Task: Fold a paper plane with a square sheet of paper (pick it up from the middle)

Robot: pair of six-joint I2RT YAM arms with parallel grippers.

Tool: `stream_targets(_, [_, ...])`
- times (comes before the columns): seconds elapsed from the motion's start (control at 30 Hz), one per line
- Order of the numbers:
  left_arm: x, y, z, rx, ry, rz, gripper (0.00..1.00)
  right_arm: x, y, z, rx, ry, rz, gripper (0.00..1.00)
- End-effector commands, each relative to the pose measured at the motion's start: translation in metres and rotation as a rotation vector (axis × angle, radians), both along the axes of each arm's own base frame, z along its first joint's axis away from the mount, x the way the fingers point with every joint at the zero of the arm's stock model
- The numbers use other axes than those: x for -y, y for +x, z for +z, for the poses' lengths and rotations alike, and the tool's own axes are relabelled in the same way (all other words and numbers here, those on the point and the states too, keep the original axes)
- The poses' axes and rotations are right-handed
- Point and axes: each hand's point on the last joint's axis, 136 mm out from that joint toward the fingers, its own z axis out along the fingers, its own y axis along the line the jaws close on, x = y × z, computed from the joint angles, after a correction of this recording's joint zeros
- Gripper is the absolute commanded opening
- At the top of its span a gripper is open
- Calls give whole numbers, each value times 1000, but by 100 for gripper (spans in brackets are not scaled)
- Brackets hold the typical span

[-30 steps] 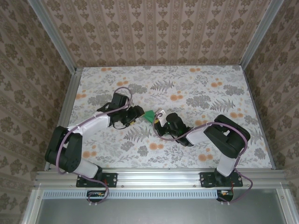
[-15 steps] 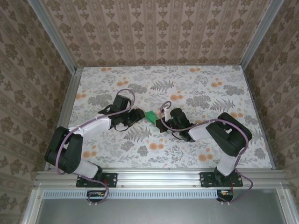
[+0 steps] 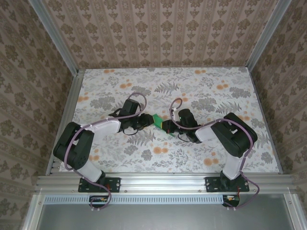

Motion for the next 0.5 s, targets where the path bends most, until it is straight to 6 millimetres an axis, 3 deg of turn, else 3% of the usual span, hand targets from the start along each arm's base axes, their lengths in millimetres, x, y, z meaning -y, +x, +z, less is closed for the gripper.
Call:
stream_targets(0.0, [17, 11, 15, 65, -47, -53, 36, -6, 3, 2, -54, 77, 14, 1])
stream_targets(0.27, [25, 18, 9, 79, -39, -84, 33, -3, 8, -4, -110, 119, 6, 0])
stream_targets(0.47, [28, 21, 6, 89, -33, -103, 31, -3, 13, 4, -140, 170, 11, 0])
